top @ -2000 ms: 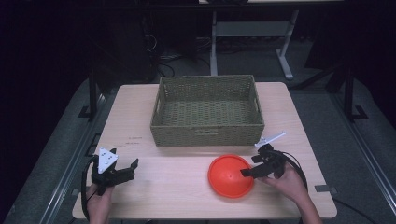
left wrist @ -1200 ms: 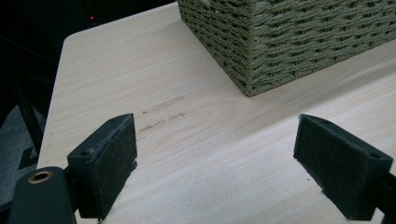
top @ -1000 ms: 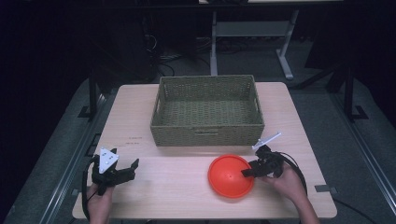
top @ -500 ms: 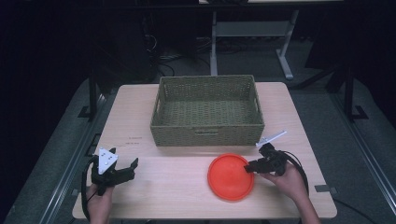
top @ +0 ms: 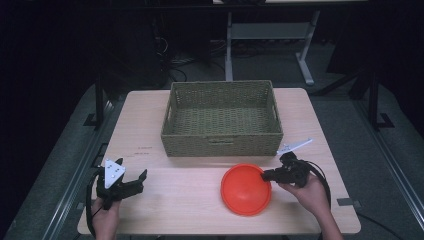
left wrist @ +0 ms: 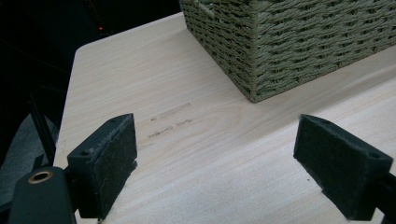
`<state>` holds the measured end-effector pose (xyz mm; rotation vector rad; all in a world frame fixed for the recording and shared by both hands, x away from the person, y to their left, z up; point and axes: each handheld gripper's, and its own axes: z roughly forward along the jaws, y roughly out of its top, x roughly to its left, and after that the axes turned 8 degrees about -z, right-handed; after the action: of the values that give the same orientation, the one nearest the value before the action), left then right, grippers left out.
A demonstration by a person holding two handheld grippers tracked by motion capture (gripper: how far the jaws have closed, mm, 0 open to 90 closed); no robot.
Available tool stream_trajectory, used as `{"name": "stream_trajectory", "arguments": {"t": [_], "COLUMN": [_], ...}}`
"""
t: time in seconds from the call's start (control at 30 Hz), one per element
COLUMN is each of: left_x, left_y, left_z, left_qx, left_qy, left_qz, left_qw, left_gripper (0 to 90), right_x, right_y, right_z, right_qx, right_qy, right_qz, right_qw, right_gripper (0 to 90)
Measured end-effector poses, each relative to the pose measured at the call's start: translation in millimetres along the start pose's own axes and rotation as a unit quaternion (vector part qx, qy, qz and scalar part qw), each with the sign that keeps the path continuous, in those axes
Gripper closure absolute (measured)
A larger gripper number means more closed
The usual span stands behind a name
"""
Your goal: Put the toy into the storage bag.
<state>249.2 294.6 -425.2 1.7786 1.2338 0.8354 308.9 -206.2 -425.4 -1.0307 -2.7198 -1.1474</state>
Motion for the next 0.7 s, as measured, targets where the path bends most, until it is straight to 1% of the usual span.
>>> {"name": "stream_trajectory", "arguments": {"t": [0.07,0.23,0.33,0.43,0.57,0.7], "left_x": [0.0,-0.3,-0.3,-0.1,0.1,-0.1], "left_y": [-0.1,0.3,0.2,0.1,0.2,0.1], "left_z": [0.6,-0.4,-0.5,-0.2,-0.5,-0.2], "left_qx": [-0.002,-0.001,-0.001,-0.002,0.000,-0.001], "left_qy": [0.000,0.001,0.002,0.002,0.002,0.002], "left_qz": [0.000,0.002,0.000,0.000,0.001,0.002], "left_qw": [1.0000,1.0000,1.0000,1.0000,1.0000,1.0000], "left_gripper": [12.8,12.8,12.8,12.8,12.8,12.8], "right_x": [2.3,7.2,11.5,12.4,11.1,12.1], "right_y": [2.4,7.0,10.5,11.6,13.1,16.3], "right_z": [-6.3,-13.2,-18.8,-21.2,-24.5,-28.2], "right_qx": [-0.007,-0.008,-0.011,-0.013,-0.019,-0.020], "right_qy": [0.009,0.008,0.006,0.007,0.017,0.012], "right_qz": [-0.001,-0.008,-0.012,-0.014,-0.012,-0.014], "right_qw": [0.9999,0.9999,0.9998,0.9998,0.9996,0.9996], "right_gripper": [81.8,82.0,82.1,82.2,82.3,82.3]}}
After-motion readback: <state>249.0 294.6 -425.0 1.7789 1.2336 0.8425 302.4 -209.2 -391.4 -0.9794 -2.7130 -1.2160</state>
